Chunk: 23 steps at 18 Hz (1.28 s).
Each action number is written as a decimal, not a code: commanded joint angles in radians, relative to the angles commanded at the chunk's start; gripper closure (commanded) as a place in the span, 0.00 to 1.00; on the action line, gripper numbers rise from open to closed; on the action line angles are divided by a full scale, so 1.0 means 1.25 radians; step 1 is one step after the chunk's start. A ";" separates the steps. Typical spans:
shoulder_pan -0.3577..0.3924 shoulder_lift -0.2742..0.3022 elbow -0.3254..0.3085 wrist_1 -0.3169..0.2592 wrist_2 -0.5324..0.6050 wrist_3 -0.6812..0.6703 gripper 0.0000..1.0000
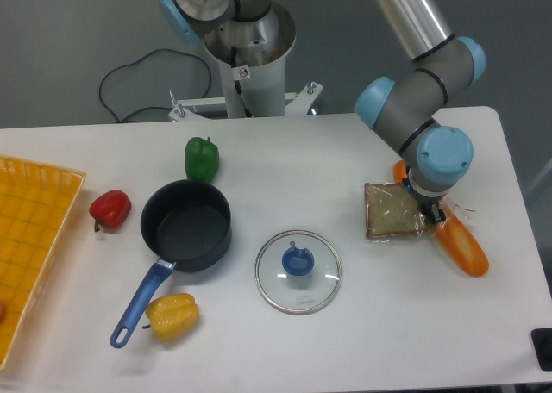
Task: Pick up the toast
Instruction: 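Lift the bagged toast off the table with the gripper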
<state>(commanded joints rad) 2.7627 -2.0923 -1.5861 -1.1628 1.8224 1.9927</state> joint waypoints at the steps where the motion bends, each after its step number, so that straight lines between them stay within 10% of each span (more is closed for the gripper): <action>1: -0.001 0.000 0.000 0.000 0.000 0.000 0.59; 9: -0.004 0.002 -0.009 -0.001 0.001 -0.020 1.00; 23: -0.011 0.016 0.029 -0.070 0.000 -0.036 1.00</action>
<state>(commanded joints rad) 2.7489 -2.0725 -1.5494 -1.2501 1.8224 1.9482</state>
